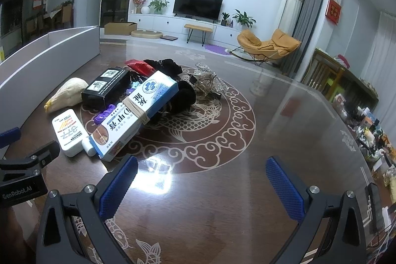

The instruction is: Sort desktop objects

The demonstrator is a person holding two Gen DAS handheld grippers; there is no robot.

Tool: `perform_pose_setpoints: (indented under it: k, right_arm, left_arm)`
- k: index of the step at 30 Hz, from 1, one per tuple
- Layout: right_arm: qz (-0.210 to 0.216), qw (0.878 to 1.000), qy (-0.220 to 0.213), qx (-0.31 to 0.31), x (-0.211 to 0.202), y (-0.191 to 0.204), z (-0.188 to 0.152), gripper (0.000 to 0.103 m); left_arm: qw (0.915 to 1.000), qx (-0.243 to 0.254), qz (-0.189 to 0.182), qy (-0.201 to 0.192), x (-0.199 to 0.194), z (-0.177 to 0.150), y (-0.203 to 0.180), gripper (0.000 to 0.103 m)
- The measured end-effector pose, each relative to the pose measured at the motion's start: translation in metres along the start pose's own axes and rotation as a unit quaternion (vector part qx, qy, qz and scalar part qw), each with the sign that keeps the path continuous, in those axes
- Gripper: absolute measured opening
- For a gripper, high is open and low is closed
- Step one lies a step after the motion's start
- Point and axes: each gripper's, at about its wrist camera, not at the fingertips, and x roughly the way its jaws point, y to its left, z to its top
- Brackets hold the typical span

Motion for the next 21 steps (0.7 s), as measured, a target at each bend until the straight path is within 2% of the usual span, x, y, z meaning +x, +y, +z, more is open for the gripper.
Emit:
perform_pose_setpoints:
  k: [21]
  right_arm:
    - [-0.004,1.0,0.001,-0.002,-0.0025,-0.0035,0.0035,0.103]
  left_arm:
    - [0.9999,-0.001,-0.002,0.011,0.0043,-0.0007,0.0001,0.103]
